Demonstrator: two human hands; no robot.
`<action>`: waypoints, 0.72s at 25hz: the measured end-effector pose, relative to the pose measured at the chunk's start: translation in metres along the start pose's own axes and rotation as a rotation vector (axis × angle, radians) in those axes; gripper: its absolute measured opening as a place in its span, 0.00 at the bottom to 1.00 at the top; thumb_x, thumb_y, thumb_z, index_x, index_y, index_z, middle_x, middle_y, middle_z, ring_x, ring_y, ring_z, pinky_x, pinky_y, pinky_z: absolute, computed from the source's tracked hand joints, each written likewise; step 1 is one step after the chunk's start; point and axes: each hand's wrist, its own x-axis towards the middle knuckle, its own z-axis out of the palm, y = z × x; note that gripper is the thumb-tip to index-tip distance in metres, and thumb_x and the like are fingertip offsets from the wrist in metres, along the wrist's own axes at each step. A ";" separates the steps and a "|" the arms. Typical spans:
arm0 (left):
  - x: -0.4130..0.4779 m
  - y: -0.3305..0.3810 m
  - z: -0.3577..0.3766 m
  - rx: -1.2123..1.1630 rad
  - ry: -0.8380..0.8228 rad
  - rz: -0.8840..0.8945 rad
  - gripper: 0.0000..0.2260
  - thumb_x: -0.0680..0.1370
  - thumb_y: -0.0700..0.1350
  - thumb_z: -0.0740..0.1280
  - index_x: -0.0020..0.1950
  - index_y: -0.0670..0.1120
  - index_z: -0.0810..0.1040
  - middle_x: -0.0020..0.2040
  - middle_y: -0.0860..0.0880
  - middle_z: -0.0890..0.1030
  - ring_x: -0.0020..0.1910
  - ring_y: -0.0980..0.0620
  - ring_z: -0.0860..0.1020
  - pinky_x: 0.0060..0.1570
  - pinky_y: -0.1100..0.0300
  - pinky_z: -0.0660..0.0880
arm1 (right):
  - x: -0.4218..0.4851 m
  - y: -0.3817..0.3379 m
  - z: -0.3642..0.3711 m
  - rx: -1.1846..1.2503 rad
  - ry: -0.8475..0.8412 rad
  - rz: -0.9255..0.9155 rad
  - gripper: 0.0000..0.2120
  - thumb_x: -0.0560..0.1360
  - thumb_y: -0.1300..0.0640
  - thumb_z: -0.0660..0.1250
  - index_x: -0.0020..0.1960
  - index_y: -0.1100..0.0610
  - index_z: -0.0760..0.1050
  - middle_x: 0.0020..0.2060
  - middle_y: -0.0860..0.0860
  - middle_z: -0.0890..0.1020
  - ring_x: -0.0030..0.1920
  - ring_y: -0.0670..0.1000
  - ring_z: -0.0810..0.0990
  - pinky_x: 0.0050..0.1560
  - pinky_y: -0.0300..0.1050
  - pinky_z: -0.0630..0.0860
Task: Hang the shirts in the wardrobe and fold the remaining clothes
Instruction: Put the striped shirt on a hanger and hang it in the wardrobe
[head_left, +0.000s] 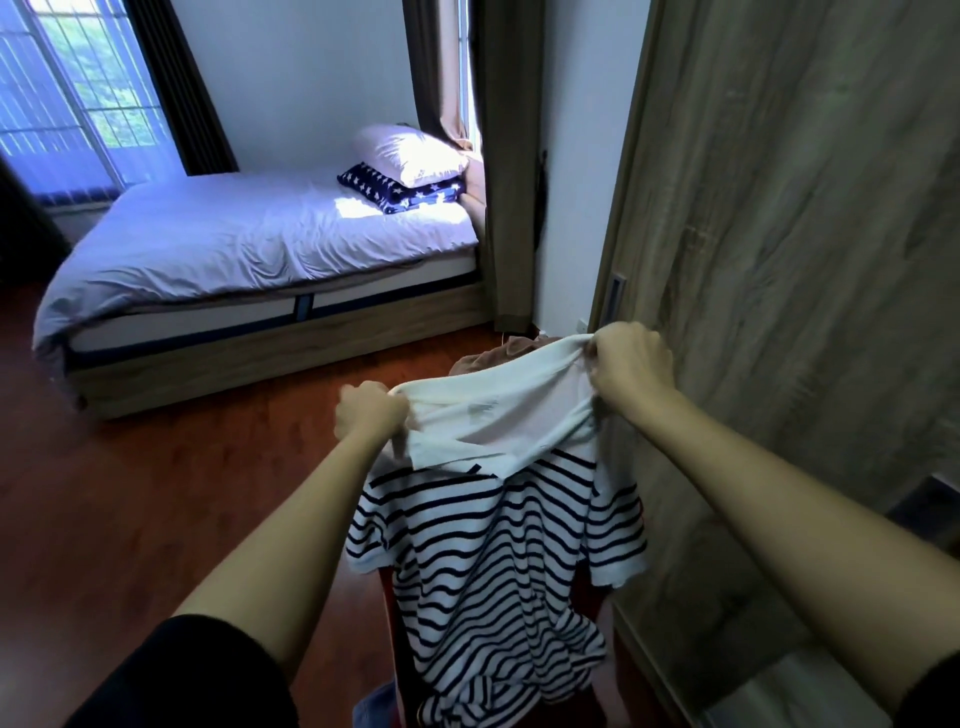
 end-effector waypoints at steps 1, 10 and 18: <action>-0.003 -0.003 -0.008 0.066 0.062 0.024 0.12 0.72 0.42 0.66 0.54 0.41 0.77 0.58 0.41 0.73 0.54 0.41 0.74 0.48 0.51 0.74 | -0.006 -0.001 -0.003 -0.013 -0.025 -0.022 0.11 0.77 0.60 0.60 0.56 0.60 0.77 0.55 0.59 0.78 0.57 0.61 0.75 0.46 0.48 0.72; -0.104 0.050 -0.106 0.612 0.337 0.548 0.13 0.76 0.41 0.63 0.59 0.42 0.77 0.58 0.41 0.78 0.58 0.39 0.76 0.50 0.50 0.73 | -0.049 0.015 -0.058 0.182 -0.007 0.088 0.11 0.74 0.63 0.62 0.54 0.64 0.78 0.52 0.63 0.80 0.55 0.62 0.78 0.47 0.45 0.73; -0.173 0.110 -0.163 0.027 0.631 0.871 0.12 0.74 0.44 0.61 0.47 0.38 0.78 0.46 0.33 0.79 0.49 0.34 0.75 0.42 0.50 0.67 | -0.092 0.071 -0.165 0.064 0.319 0.065 0.13 0.73 0.61 0.61 0.54 0.51 0.80 0.54 0.54 0.77 0.57 0.61 0.74 0.46 0.48 0.71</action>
